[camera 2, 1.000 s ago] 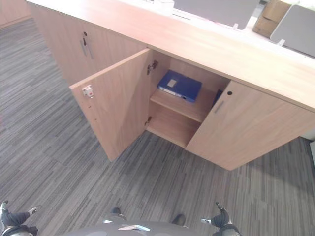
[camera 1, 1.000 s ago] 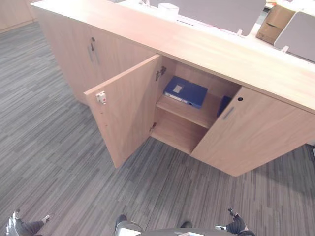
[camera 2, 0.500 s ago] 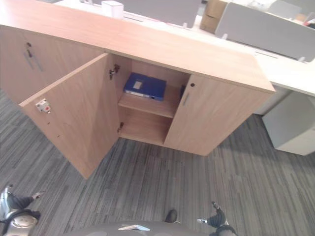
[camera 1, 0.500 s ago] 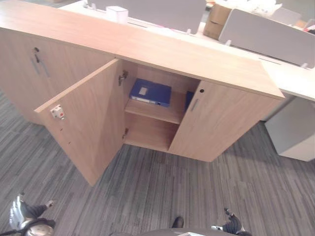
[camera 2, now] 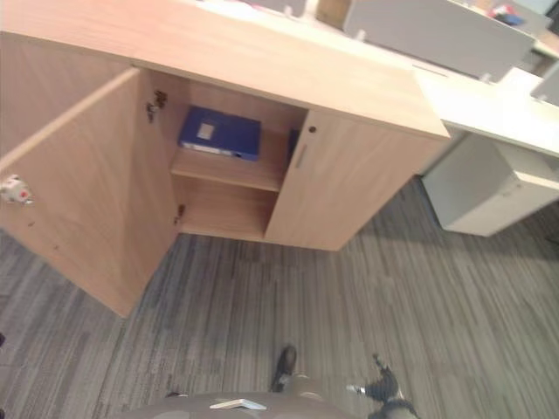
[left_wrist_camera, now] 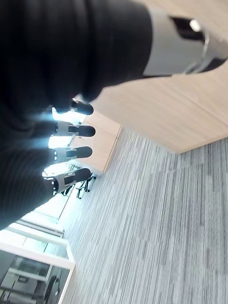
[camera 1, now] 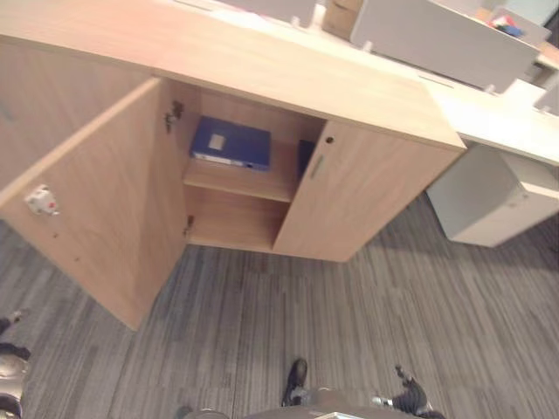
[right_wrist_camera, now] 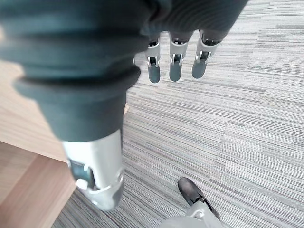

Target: Put the empty folder in the office cabinet

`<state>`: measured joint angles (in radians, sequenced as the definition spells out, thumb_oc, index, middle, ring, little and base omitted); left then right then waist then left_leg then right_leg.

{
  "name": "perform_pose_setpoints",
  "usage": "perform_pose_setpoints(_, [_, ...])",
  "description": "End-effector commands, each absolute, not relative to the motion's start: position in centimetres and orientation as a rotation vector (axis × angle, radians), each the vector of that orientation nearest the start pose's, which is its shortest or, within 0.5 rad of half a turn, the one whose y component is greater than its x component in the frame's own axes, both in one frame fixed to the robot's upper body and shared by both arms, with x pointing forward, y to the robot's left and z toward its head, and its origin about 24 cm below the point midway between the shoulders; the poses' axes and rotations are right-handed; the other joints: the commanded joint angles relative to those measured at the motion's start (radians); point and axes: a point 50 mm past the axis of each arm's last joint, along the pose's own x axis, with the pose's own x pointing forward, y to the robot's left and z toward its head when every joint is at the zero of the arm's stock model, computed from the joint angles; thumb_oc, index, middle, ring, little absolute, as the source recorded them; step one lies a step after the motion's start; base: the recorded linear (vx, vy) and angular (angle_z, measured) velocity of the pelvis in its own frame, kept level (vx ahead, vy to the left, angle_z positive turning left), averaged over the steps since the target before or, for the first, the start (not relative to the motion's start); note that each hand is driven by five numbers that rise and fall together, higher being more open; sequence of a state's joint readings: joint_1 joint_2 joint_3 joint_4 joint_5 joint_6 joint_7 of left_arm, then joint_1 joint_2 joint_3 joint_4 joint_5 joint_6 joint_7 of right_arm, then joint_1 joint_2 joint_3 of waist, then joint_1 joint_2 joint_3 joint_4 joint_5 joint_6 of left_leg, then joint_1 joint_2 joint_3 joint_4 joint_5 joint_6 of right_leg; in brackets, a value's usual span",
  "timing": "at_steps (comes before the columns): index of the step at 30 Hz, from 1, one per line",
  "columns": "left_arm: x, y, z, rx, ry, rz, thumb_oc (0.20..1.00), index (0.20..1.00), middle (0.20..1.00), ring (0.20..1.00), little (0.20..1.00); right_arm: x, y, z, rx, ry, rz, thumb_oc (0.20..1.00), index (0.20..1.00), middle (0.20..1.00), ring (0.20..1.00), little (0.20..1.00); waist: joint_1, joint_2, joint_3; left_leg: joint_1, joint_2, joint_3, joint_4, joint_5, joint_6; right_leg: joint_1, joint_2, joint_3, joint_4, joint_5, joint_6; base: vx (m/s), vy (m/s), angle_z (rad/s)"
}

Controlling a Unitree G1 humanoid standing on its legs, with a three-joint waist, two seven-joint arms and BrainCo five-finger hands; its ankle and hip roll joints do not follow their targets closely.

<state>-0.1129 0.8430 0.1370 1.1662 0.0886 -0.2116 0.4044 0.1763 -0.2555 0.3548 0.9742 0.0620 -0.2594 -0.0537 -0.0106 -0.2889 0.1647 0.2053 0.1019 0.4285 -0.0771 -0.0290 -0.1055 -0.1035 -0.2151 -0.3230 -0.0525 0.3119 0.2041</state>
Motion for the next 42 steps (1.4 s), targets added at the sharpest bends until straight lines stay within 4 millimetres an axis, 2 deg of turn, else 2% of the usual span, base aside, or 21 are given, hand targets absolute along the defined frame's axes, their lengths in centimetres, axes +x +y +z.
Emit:
perform_pose_setpoints(1, [15.1, 47.1, 4.7, 1.013, 0.566, 0.871, 1.000, 1.000, 1.000, 1.000, 1.000, 10.3, -20.2, -14.2, -0.293, 0.844, 0.116, 1.000, 1.000, 1.000, 1.000, 1.000, -0.001, -0.011, 0.018, -0.039, -0.013, -0.071, -0.004, -0.045, 0.032, 0.009, -0.099, 0.020, 0.024, -0.004, 0.056, 0.04, -0.020, -0.19])
perform_pose_setpoints(5, [16.0, 47.1, 5.4, 1.003, 0.538, 0.870, 1.000, 1.000, 1.000, 1.000, 1.000, 10.5, -19.6, -14.1, -0.277, 0.828, 0.141, 1.000, 1.000, 1.000, 1.000, 1.000, -0.018, -0.036, 0.024, -0.030, -0.007, -0.046, -0.003, -0.050, 0.030, -0.003, -0.086, 0.041, 0.022, 0.004, 0.056, 0.02, -0.018, -0.20])
perform_pose_setpoints(8, [17.5, 46.8, 6.1, 0.996, 0.495, 0.854, 1.000, 1.000, 1.000, 1.000, 1.000, 10.4, -19.5, -14.1, -0.273, 0.829, 0.148, 1.000, 1.000, 1.000, 1.000, 1.000, -0.028, -0.058, 0.035, -0.034, 0.000, -0.032, 0.000, -0.051, 0.026, -0.015, -0.077, 0.051, 0.021, 0.011, 0.058, 0.01, -0.038, -0.20])
perform_pose_setpoints(9, [18.8, 46.2, 6.5, 0.987, 0.454, 0.825, 1.000, 1.000, 1.000, 1.000, 1.000, 10.1, -19.3, -14.3, -0.272, 0.839, 0.156, 1.000, 1.000, 1.000, 1.000, 1.000, -0.034, -0.069, 0.037, -0.036, 0.005, -0.025, 0.000, -0.051, 0.024, -0.018, -0.071, 0.055, 0.017, 0.013, 0.058, 0.01, -0.053, -0.10])
perform_pose_setpoints(14, [20.8, 44.6, 6.3, 0.951, 0.390, 0.741, 1.000, 1.000, 1.000, 1.000, 1.000, 9.9, -18.9, -14.4, -0.273, 0.842, 0.176, 1.000, 1.000, 1.000, 1.000, 1.000, -0.045, -0.081, 0.029, -0.030, 0.009, -0.009, 0.001, -0.056, 0.022, -0.025, -0.063, 0.071, 0.012, 0.017, 0.058, 0.01, -0.013, 0.00])
perform_pose_setpoints(15, [21.8, 43.0, 5.0, 0.911, 0.378, 0.674, 1.000, 1.000, 1.000, 1.000, 1.000, 9.7, -18.9, -14.4, -0.278, 0.847, 0.183, 1.000, 1.000, 1.000, 1.000, 1.000, -0.054, -0.080, 0.021, -0.023, 0.009, -0.001, 0.000, -0.061, 0.022, -0.027, -0.062, 0.078, 0.010, 0.013, 0.058, 0.04, -0.008, -0.01])
perform_pose_setpoints(18, [22.3, 40.7, 2.5, 0.844, 0.399, 0.592, 1.000, 1.000, 1.000, 1.000, 1.000, 9.7, -19.1, -14.4, -0.291, 0.850, 0.189, 1.000, 1.000, 1.000, 1.000, 1.000, -0.068, -0.071, 0.006, -0.012, 0.006, 0.006, -0.001, -0.067, 0.023, -0.027, -0.062, 0.087, 0.007, 0.007, 0.057, 0.03, -0.002, -0.01])
perform_pose_setpoints(19, [22.3, 40.7, 2.5, 0.844, 0.399, 0.592, 1.000, 1.000, 1.000, 1.000, 1.000, 9.7, -19.1, -14.4, -0.291, 0.850, 0.189, 1.000, 1.000, 1.000, 1.000, 1.000, -0.068, -0.071, 0.006, -0.012, 0.006, 0.006, -0.001, -0.067, 0.023, -0.027, -0.062, 0.087, 0.007, 0.007, 0.057, 0.04, -0.002, -0.04])
perform_pose_setpoints(21, [22.5, 38.8, 0.4, 0.811, 0.437, 0.523, 1.000, 1.000, 1.000, 1.000, 1.000, 9.6, -19.2, -14.4, -0.301, 0.858, 0.192, 1.000, 1.000, 1.000, 1.000, 1.000, -0.080, -0.058, -0.007, -0.003, 0.003, 0.011, -0.002, -0.071, 0.024, -0.026, -0.059, 0.094, 0.005, -0.002, 0.054, 0.05, 0.006, -0.03])
perform_pose_setpoints(22, [22.5, 38.8, 0.4, 0.811, 0.437, 0.523, 1.000, 1.000, 1.000, 1.000, 1.000, 9.6, -19.2, -14.4, -0.301, 0.858, 0.192, 1.000, 1.000, 1.000, 1.000, 1.000, -0.080, -0.058, -0.007, -0.003, 0.003, 0.011, -0.002, -0.071, 0.024, -0.026, -0.059, 0.094, 0.005, -0.002, 0.054, 0.06, -0.006, -0.09])
perform_pose_setpoints(23, [22.4, 36.7, -1.8, 0.781, 0.483, 0.451, 1.000, 1.000, 1.000, 1.000, 1.000, 9.8, -19.3, -14.4, -0.314, 0.853, 0.193, 1.000, 1.000, 1.000, 1.000, 1.000, -0.096, -0.045, -0.021, 0.008, 0.001, 0.019, -0.003, -0.074, 0.024, -0.025, -0.056, 0.103, 0.005, -0.010, 0.052, 0.04, -0.015, -0.07])
perform_pose_setpoints(25, [22.4, 36.7, -1.8, 0.781, 0.483, 0.451, 1.000, 1.000, 1.000, 1.000, 1.000, 9.8, -19.3, -14.4, -0.314, 0.853, 0.193, 1.000, 1.000, 1.000, 1.000, 1.000, -0.096, -0.045, -0.021, 0.008, 0.001, 0.019, -0.003, -0.074, 0.024, -0.025, -0.056, 0.103, 0.005, -0.010, 0.052, 0.04, -0.005, -0.08])
perform_pose_setpoints(27, [21.9, 32.2, -5.9, 0.686, 0.570, 0.327, 1.000, 1.000, 1.000, 1.000, 1.000, 9.7, -19.9, -14.3, -0.338, 0.861, 0.183, 1.000, 1.000, 1.000, 1.000, 1.000, -0.141, 0.000, -0.056, 0.034, 0.001, 0.045, -0.005, -0.080, 0.024, -0.025, -0.038, 0.137, 0.002, -0.031, 0.041, 0.14, -0.010, -0.13])
perform_pose_setpoints(30, [22.0, 30.1, -7.2, 0.633, 0.598, 0.275, 1.000, 1.000, 1.000, 1.000, 1.000, 9.7, -20.6, -14.3, -0.362, 0.870, 0.172, 1.000, 1.000, 1.000, 1.000, 1.000, -0.177, 0.034, -0.078, 0.046, 0.006, 0.065, -0.006, -0.079, 0.020, -0.030, -0.023, 0.159, -0.001, -0.044, 0.035, 0.09, -0.027, -0.46])
perform_pose_setpoints(31, [22.0, 30.1, -7.2, 0.633, 0.598, 0.274, 1.000, 1.000, 1.000, 1.000, 1.000, 9.7, -20.6, -14.3, -0.363, 0.870, 0.171, 1.000, 1.000, 1.000, 1.000, 1.000, -0.177, 0.035, -0.078, 0.046, 0.006, 0.065, -0.006, -0.079, 0.020, -0.031, -0.022, 0.159, -0.001, -0.044, 0.035, 0.05, -0.024, -0.61])
perform_pose_setpoints(33, [22.4, 29.0, -7.7, 0.599, 0.609, 0.244, 1.000, 1.000, 1.000, 1.000, 1.000, 9.5, -21.5, -14.1, -0.389, 0.874, 0.161, 1.000, 1.000, 1.000, 1.000, 1.000, -0.208, 0.075, -0.102, 0.051, 0.015, 0.086, -0.007, -0.072, 0.010, -0.036, -0.008, 0.178, -0.008, -0.055, 0.030, 0.08, -0.022, -0.41])
perform_pose_setpoints(38, [22.5, 28.8, -7.7, 0.591, 0.612, 0.238, 1.000, 1.000, 1.000, 1.000, 1.000, 9.5, -21.8, -14.1, -0.398, 0.878, 0.160, 1.000, 1.000, 1.000, 1.000, 1.000, -0.215, 0.086, -0.110, 0.051, 0.018, 0.089, -0.007, -0.070, 0.008, -0.037, -0.003, 0.182, -0.008, -0.058, 0.028, 0.05, -0.025, -0.35])
perform_pose_setpoints(39, [24.2, 29.8, -6.2, 0.564, 0.583, 0.287, 1.000, 1.000, 1.000, 1.000, 1.000, 9.4, -23.6, -13.7, -0.443, 0.887, 0.142, 1.000, 1.000, 1.000, 1.000, 1.000, -0.250, 0.147, -0.135, 0.049, 0.035, 0.103, -0.008, -0.053, -0.009, -0.044, 0.018, 0.196, -0.012, -0.076, 0.017, 0.12, -0.057, -0.58])
perform_pose_setpoints(40, [24.2, 29.8, -6.2, 0.564, 0.583, 0.287, 1.000, 1.000, 1.000, 1.000, 1.000, 9.4, -23.6, -13.7, -0.443, 0.887, 0.142, 1.000, 1.000, 1.000, 1.000, 1.000, -0.250, 0.147, -0.135, 0.049, 0.035, 0.103, -0.008, -0.053, -0.009, -0.044, 0.018, 0.196, -0.012, -0.076, 0.017, 0.16, -0.096, -0.68])
perform_pose_setpoints(41, [25.4, 31.1, -4.6, 0.555, 0.554, 0.336, 1.000, 1.000, 1.000, 1.000, 1.000, 9.4, -24.6, -13.4, -0.467, 0.884, 0.134, 1.000, 1.000, 1.000, 1.000, 1.000, -0.255, 0.178, -0.142, 0.044, 0.047, 0.104, -0.008, -0.041, -0.020, -0.045, 0.029, 0.193, -0.014, -0.086, 0.013, 0.07, -0.053, -0.07])
perform_pose_setpoints(42, [26.0, 31.6, -3.8, 0.560, 0.536, 0.352, 1.000, 1.000, 1.000, 1.000, 1.000, 9.5, -25.0, -13.3, -0.476, 0.887, 0.132, 1.000, 1.000, 1.000, 1.000, 1.000, -0.255, 0.190, -0.144, 0.039, 0.052, 0.100, -0.009, -0.034, -0.025, -0.045, 0.032, 0.190, -0.015, -0.090, 0.010, 0.11, -0.086, -0.29])
